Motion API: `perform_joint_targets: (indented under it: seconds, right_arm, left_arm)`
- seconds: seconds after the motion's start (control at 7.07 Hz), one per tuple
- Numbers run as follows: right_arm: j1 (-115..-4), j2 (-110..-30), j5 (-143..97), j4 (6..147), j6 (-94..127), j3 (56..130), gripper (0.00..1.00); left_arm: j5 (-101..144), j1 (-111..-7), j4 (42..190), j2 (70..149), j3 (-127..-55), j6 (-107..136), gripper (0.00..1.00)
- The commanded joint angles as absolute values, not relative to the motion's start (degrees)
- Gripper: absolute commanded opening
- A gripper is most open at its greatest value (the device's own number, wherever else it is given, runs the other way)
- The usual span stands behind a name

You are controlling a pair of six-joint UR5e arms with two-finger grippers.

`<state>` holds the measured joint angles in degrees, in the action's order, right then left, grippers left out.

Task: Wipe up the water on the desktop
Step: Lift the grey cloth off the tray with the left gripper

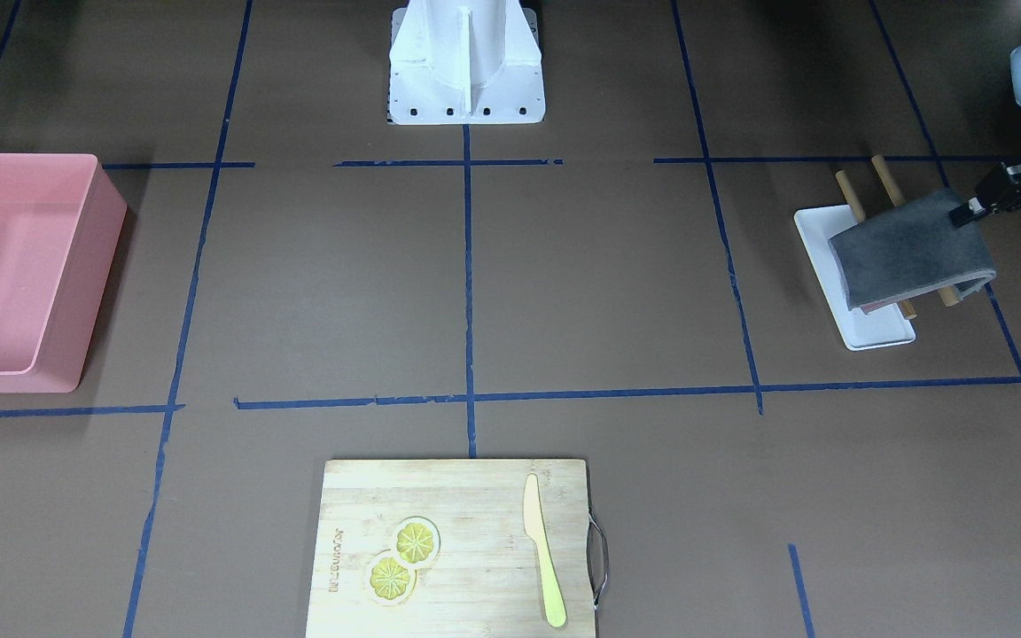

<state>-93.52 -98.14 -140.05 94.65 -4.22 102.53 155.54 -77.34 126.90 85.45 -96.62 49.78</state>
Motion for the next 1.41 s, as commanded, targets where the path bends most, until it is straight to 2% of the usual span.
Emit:
perform_joint_targets:
  seconds: [0.0, 0.28, 0.42, 0.57, 0.85, 0.99, 1.13, 1.27]
  right_arm:
    - [-93.5, -97.7, -140.0, 94.5, -4.1, 103.8, 1.00]
    - [-93.5, -97.3, -140.0, 94.5, -4.1, 106.3, 1.00]
    - [-93.4, -97.2, -139.8, 94.5, -4.1, 107.0, 1.00]
    - [-92.3, -97.2, -139.7, 93.1, -2.0, 108.6, 1.00]
    - [-85.7, -97.1, -139.3, 72.9, 10.0, 109.0, 1.00]
    - [-79.5, -93.9, -134.1, 62.4, 18.0, 109.0, 1.00]
    - [-72.9, -90.1, -129.6, 58.9, 27.7, 109.5, 0.99]
    - [-66.3, -82.4, -124.8, 58.5, 33.1, 109.6, 0.99]
  left_arm:
    - [159.1, -80.8, 118.2, 89.2, -100.1, 50.3, 0.04]
    - [158.5, -81.1, 94.8, 96.3, -111.0, 51.1, 0.04]
    - [156.8, -80.7, 89.4, 101.9, -112.1, 56.4, 0.04]
    - [153.5, -79.3, 89.1, 106.2, -112.2, 65.0, 0.04]
    - [148.4, -72.4, 89.1, 112.5, -112.5, 78.4, 0.04]
    - [146.4, -70.2, 89.1, 114.1, -112.5, 82.2, 0.04]
    - [144.6, -67.7, 89.1, 115.0, -112.4, 85.0, 0.04]
    - [144.4, -64.8, 89.8, 115.5, -111.5, 87.3, 0.04]
